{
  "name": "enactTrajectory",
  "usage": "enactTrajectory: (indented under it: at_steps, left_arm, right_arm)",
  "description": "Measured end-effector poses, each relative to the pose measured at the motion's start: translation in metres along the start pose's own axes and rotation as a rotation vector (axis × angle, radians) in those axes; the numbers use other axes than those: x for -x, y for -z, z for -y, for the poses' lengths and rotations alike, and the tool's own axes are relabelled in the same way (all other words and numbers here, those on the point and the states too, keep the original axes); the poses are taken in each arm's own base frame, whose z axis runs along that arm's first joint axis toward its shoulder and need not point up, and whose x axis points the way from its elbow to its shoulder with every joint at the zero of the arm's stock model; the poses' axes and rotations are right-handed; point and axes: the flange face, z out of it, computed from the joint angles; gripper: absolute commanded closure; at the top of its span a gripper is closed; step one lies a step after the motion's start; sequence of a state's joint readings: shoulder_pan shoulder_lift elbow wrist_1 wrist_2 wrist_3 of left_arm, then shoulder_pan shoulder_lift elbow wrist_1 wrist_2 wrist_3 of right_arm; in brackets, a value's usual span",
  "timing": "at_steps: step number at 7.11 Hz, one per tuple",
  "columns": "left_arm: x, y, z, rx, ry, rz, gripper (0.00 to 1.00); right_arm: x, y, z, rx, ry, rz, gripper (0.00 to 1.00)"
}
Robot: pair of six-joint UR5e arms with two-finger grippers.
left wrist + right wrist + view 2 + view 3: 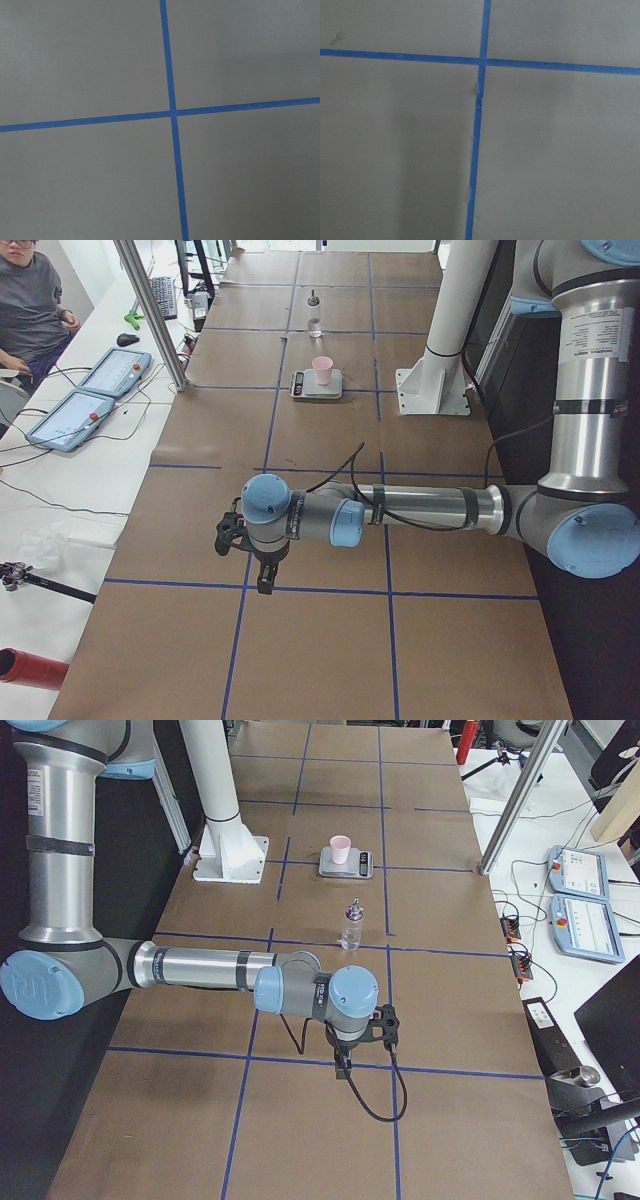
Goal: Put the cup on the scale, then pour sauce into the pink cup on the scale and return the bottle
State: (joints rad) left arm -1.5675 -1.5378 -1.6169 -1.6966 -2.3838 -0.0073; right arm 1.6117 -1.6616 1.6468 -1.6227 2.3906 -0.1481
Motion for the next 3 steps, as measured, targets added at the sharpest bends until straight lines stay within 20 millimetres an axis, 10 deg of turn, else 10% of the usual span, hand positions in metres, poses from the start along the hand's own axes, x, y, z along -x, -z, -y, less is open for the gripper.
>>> enactTrajectory:
  at_steps: [3]
  left_arm:
    - [-0.0003,-0.0005,0.0005,0.001,-0.001,0.000,0.00]
  right_arm:
    - [-0.0071,-0.0069,0.0028,-0.022,0.014,-0.002,0.00]
